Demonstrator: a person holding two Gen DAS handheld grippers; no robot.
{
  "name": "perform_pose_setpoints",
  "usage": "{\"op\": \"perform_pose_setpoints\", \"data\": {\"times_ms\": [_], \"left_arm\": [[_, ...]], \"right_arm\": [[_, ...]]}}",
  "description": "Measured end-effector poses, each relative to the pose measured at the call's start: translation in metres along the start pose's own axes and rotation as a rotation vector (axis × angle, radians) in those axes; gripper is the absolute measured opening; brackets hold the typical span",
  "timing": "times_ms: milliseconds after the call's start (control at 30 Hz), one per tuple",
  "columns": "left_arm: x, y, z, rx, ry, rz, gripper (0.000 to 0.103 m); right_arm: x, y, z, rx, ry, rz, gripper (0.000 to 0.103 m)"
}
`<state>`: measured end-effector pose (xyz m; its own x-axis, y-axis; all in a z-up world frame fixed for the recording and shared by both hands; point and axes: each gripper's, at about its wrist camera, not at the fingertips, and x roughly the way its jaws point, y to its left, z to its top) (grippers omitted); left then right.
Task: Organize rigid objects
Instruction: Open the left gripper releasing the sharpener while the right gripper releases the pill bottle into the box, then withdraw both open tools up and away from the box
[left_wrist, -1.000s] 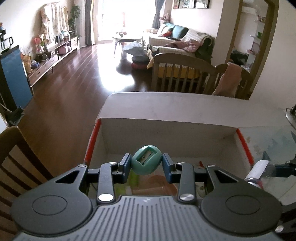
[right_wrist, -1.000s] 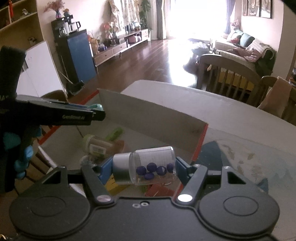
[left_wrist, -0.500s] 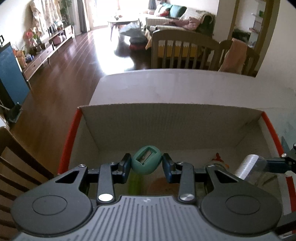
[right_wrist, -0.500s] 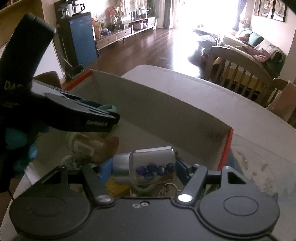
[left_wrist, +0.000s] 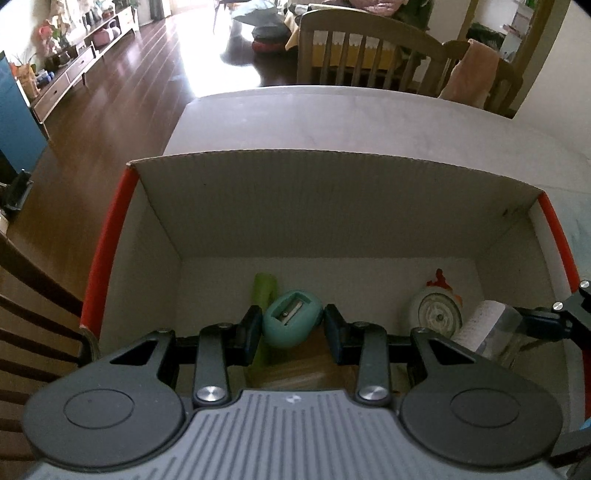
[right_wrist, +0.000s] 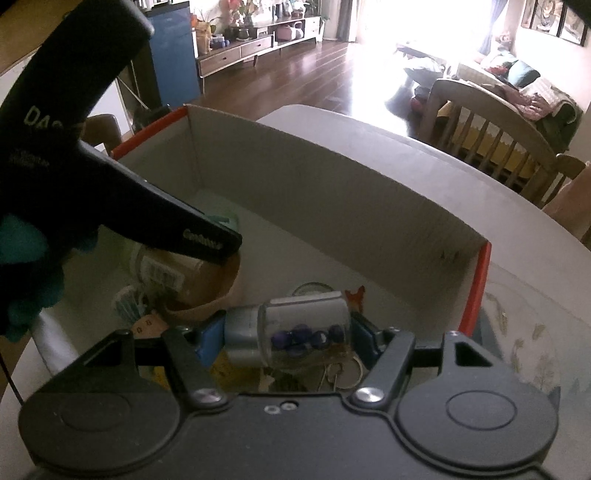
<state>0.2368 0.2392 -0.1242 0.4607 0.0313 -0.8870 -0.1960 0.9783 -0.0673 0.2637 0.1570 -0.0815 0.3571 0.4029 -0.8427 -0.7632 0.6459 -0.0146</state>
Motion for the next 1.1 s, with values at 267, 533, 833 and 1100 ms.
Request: {"op": "perform_pose_setpoints", "data": {"times_ms": [267, 533, 833, 1100], "left_arm": [[-0.009, -0.006, 0.001, 0.019, -0.02, 0.034, 0.055], [-0.04, -0.009, -0.005, 0.017, -0.106, 0.036, 0.063], [-0.081, -0.007, -0.022, -0.012, -0.19, 0.021, 0.074], [-0.128, -0.007, -0.037, -0.03, -0.276, -0.003, 0.076]], "right_arm": [[-0.015, 0.0, -0.007, 0.019, -0.023, 0.009, 0.077], [-0.04, -0.009, -0.013, 0.067, -0.075, 0.029, 0.082], [-0.079, -0.019, -0.021, 0.11, -0.16, 0.051, 0.087], [-0.121, -0.019, -0.032, 0.142, -0.246, 0.069, 0.089]]}}
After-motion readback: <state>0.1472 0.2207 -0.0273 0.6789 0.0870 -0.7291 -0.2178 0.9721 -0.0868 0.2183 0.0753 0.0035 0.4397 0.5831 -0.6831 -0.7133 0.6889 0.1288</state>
